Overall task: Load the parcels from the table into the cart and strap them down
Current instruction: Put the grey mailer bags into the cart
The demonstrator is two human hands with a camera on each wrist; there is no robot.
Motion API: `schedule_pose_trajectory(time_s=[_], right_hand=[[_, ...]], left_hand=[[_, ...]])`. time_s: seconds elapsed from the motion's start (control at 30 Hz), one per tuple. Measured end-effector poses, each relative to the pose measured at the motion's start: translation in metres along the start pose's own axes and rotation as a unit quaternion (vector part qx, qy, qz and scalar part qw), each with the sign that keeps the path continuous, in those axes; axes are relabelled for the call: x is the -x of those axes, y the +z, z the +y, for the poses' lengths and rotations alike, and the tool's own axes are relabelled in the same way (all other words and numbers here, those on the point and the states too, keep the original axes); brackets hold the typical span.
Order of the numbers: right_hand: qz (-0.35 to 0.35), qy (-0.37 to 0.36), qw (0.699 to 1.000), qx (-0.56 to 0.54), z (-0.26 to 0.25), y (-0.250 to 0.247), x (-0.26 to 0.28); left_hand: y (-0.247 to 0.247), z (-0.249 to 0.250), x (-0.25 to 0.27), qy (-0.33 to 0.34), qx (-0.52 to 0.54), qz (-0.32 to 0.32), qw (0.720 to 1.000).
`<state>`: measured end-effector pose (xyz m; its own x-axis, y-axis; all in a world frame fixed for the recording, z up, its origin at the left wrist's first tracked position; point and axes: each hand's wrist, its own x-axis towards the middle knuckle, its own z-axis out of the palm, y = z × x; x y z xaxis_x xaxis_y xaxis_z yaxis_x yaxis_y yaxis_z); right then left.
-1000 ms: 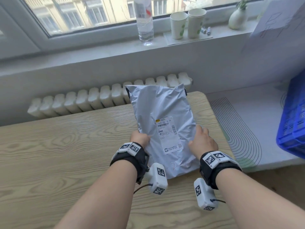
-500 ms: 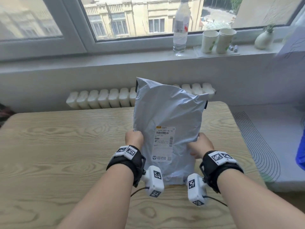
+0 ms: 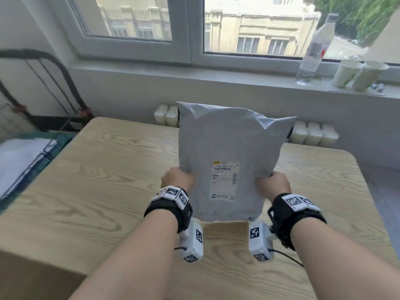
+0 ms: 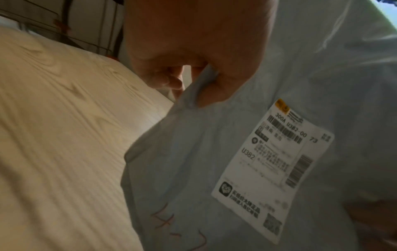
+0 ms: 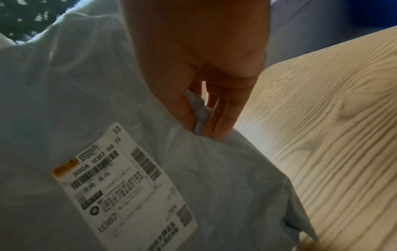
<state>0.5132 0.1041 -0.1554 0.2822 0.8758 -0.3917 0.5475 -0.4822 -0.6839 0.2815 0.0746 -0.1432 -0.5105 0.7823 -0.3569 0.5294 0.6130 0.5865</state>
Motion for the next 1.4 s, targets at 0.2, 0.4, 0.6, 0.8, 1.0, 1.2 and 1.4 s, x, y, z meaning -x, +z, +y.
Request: schedule_pose_trajectory(time_s=[0.2, 0.4, 0.6, 0.8, 1.0, 1.2, 1.4], right_hand=[[-0.029, -0.043, 0.999, -0.009, -0.036, 0.072, 0.035], [-0.054, -0.081, 0.995, 0.013, -0.081, 0.152, 0.091], [-0.059, -0.139, 0.987, 0.049, -0.115, 0.224, 0.147], [-0.08, -0.186, 0.976, 0.085, -0.141, 0.278, 0.174], [-0.109, -0.207, 0.967, 0.103, -0.173, 0.32, 0.177], [-0.113, -0.216, 0.966, 0.085, -0.225, 0.372, 0.162], [-0.127, -0.205, 0.969, 0.062, -0.28, 0.42, 0.151]], left_hand=[[-0.069, -0.067, -0.005, 0.024, -0.002, 0.05, 0.998], [-0.139, -0.145, -0.01, 0.022, 0.051, 0.145, 0.988], [-0.198, -0.221, -0.011, -0.01, 0.086, 0.183, 0.979], [-0.239, -0.268, -0.017, -0.036, 0.085, 0.207, 0.974], [-0.263, -0.297, -0.049, -0.054, 0.086, 0.219, 0.97], [-0.306, -0.307, -0.099, -0.059, 0.071, 0.223, 0.97], [-0.347, -0.315, -0.155, -0.059, 0.066, 0.249, 0.964]])
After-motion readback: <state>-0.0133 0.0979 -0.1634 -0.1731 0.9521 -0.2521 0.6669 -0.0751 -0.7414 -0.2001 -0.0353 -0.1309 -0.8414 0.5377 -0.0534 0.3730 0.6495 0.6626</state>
